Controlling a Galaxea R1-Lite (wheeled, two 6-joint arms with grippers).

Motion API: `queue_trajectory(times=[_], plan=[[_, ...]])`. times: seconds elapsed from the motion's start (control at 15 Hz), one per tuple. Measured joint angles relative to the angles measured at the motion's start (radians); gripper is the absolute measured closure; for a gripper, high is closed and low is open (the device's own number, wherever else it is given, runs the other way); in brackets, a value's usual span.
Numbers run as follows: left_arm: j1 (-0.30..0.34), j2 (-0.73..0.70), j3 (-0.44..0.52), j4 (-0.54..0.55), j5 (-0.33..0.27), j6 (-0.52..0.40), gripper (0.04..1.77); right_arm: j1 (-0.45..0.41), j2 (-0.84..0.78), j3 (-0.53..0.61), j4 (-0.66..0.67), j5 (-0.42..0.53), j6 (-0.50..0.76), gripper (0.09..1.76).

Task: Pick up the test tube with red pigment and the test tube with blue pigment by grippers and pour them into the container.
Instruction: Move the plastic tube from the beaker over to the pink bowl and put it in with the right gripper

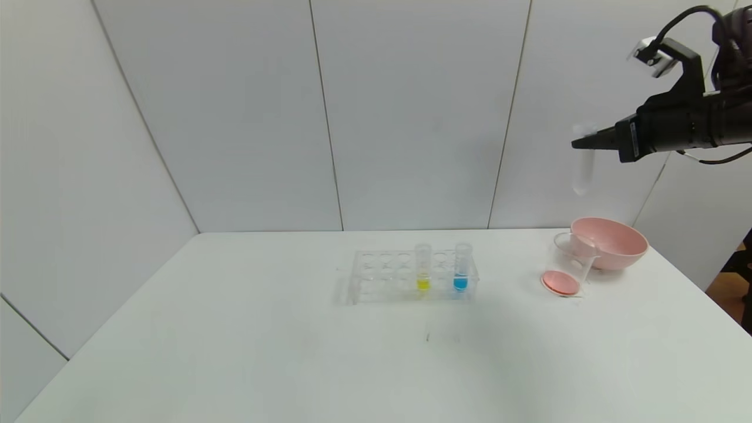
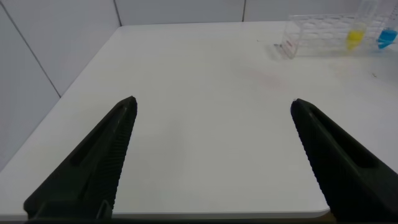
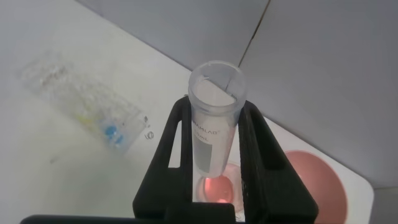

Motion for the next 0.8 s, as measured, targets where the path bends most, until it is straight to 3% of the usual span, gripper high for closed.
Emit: queue_trajectory(times=[0.13,0.33,0.53,0.8], plan=[[0.000,0.000,0.000,0.000,0.000,0.000,0.05,-0.006,-0.057,0.110,-0.161,-0.035,0.158,1.35],[0.000,0.000,0.000,0.000,0.000,0.000,0.05,-0.044,-0.112,0.278,-0.465,-0.151,0.282,1.35],[0.000,0.000,0.000,0.000,0.000,0.000,0.05,-0.140,-0.125,0.407,-0.509,-0.211,0.310,1.35],[0.000,0.000,0.000,0.000,0.000,0.000,0.05,-0.228,-0.096,0.444,-0.507,-0.226,0.344,1.35]])
